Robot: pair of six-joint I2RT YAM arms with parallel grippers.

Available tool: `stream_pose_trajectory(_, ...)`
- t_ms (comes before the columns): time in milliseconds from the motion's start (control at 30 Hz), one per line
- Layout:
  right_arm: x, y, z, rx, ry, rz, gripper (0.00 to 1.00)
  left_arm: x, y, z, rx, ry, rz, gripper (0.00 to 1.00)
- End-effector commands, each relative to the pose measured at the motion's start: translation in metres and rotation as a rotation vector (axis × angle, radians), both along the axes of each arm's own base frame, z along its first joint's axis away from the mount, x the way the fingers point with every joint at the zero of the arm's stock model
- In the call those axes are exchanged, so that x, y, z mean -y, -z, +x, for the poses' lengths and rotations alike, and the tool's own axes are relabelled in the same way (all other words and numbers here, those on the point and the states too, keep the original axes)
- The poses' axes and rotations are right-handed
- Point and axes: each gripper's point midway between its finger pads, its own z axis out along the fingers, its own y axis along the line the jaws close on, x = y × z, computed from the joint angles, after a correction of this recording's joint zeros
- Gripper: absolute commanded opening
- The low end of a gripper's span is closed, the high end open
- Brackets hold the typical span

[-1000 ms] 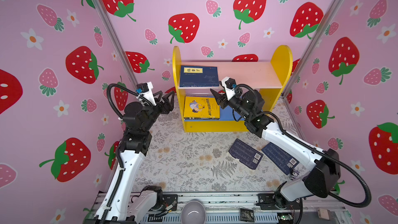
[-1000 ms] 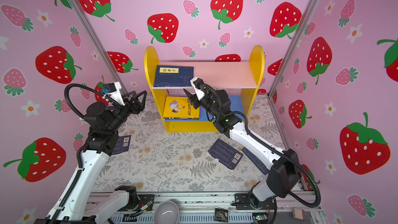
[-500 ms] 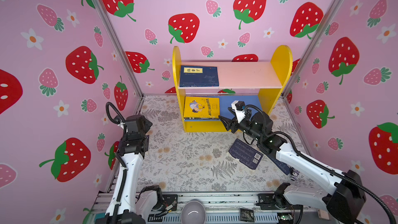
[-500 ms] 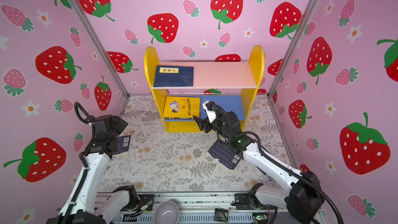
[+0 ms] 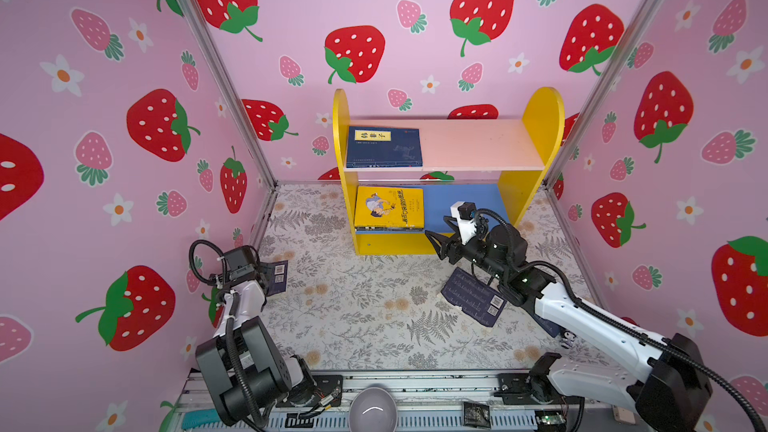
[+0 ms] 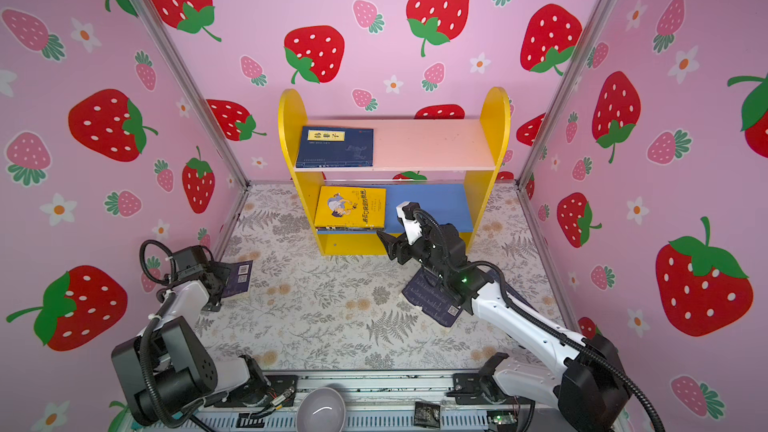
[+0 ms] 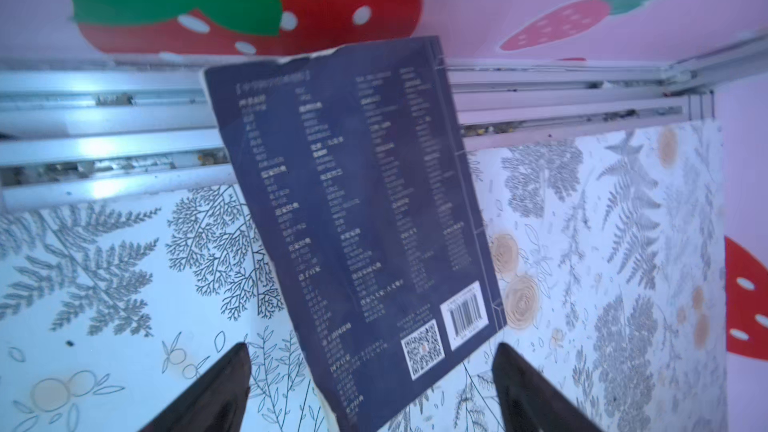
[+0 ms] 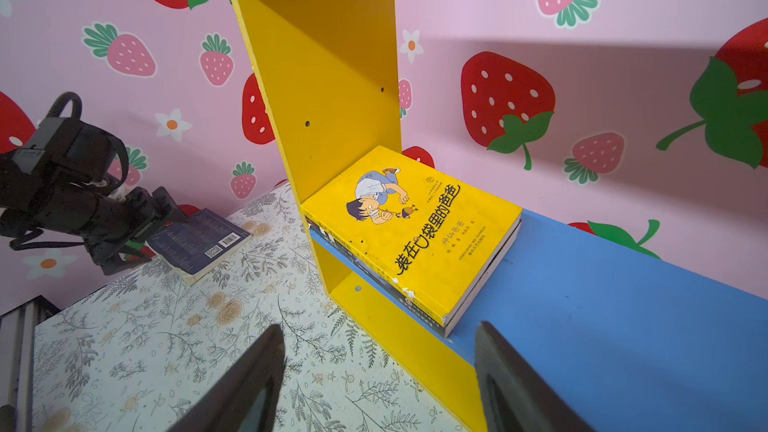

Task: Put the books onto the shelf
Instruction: 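Withdraw the right gripper from the shelf while the left arm lowers toward the table, then grasp the navy-blue book near the left arm with the left gripper and lift it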

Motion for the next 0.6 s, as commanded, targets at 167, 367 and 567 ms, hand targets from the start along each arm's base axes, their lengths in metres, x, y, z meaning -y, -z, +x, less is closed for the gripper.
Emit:
stream_pose_trajectory(167, -0.009, -0.008, 0.004, -0.002, -0.013, 0.033, 0.74, 0.006, 0.029, 0.009, 0.090, -0.058, -0.125, 0.82)
stream_pose_trajectory(367, -0.009, -0.006, 0.005, -0.004, -0.004, 0.026, 0.73, 0.005, 0.045, 0.015, 0.123, -0.062, -0.177, 0.66)
stream_pose_trajectory(567, -0.014, 0.000, 0.007, -0.021, -0.020, 0.018, 0.72, 0.000, 0.054, 0.009, 0.121, -0.079, -0.168, 0.41)
